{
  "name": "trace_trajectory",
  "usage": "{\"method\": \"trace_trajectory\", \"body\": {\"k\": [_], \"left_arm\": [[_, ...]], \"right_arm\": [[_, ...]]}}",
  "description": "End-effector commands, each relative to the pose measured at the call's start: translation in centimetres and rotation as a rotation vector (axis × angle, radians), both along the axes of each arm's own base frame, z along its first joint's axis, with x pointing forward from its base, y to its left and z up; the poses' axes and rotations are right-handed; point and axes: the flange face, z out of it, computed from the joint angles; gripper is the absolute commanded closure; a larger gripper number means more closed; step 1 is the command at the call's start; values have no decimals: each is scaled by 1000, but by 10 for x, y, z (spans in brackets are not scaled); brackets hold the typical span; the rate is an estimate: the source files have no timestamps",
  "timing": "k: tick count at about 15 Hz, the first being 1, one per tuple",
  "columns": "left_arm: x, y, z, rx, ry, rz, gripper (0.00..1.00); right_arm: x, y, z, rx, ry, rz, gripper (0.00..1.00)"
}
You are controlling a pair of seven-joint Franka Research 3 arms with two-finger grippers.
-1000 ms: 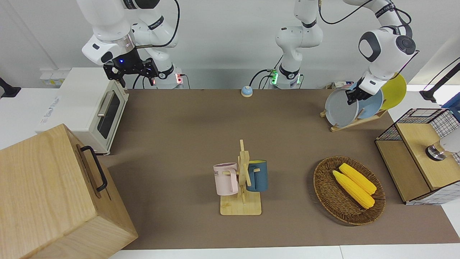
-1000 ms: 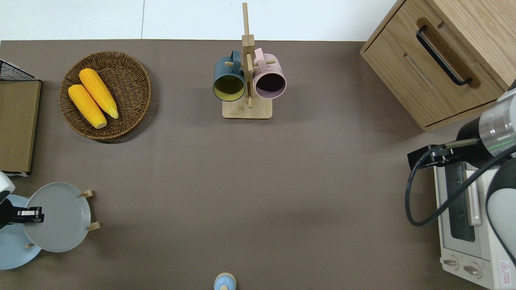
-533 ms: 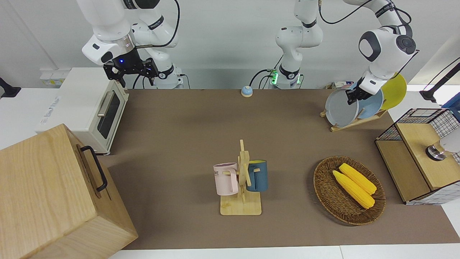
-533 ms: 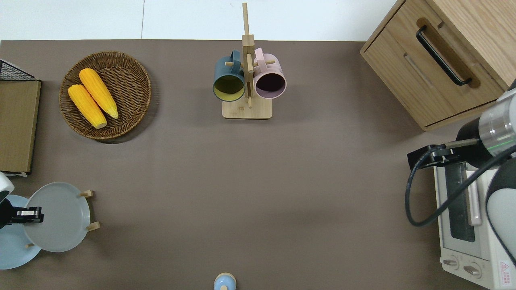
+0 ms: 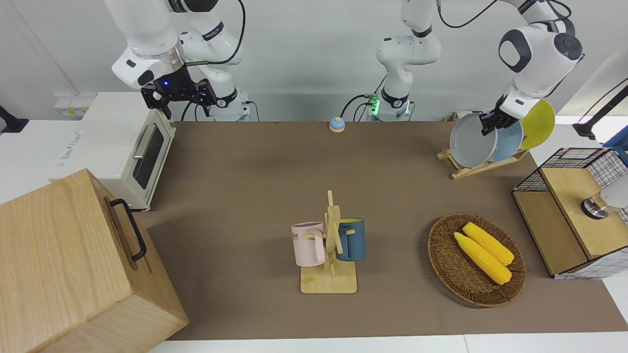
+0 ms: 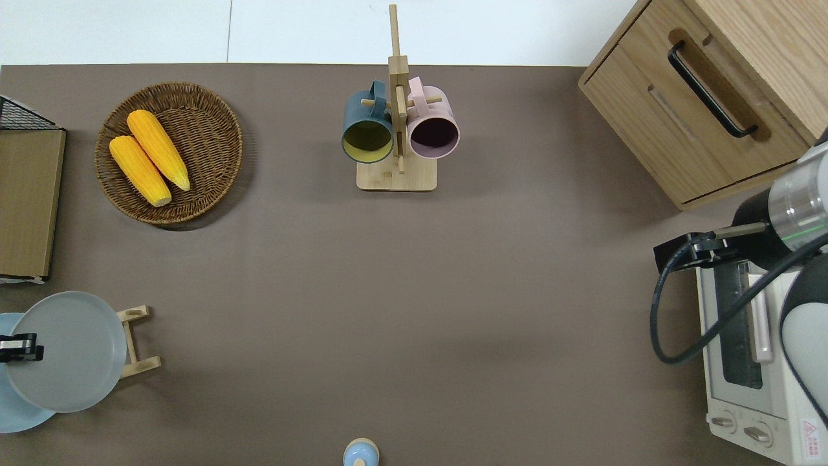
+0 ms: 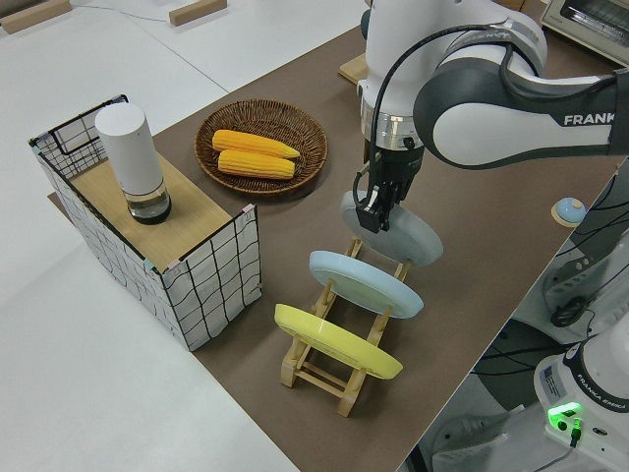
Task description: Pick gray plate from low plate rack and place it on table with left arm
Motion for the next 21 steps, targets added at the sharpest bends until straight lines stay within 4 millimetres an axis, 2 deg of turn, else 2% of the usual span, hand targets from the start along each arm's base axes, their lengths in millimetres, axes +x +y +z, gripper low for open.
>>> {"method": "trace_trajectory", "body": {"k": [1,4,8,11,13,15,19,21], "left_arm": [[0,7,38,15,-3,4,957],[-2,9,76,13,-3,18,959],[-9,8,115,14,-6,38,959],[-14,5,120,12,-3,47,957],[-11,-4,120,16,-6,68,959],[-2,-31,119,15,-11,113,959],[15,-102,115,0,-10,191,959],[24,-143,105,-54,13,215,959]], "right_arm": [[-2,-2,4,-8,0,-14,17],[-2,-2,3,-8,2,-14,17],[-2,-3,4,-8,0,-16,17],[-2,-2,4,-8,0,-14,17],[-2,-2,4,-8,0,-14,17],[-2,-2,3,-8,2,-14,17],[-2,-2,4,-8,0,-14,17],[-2,-2,3,-8,2,-14,17]]}}
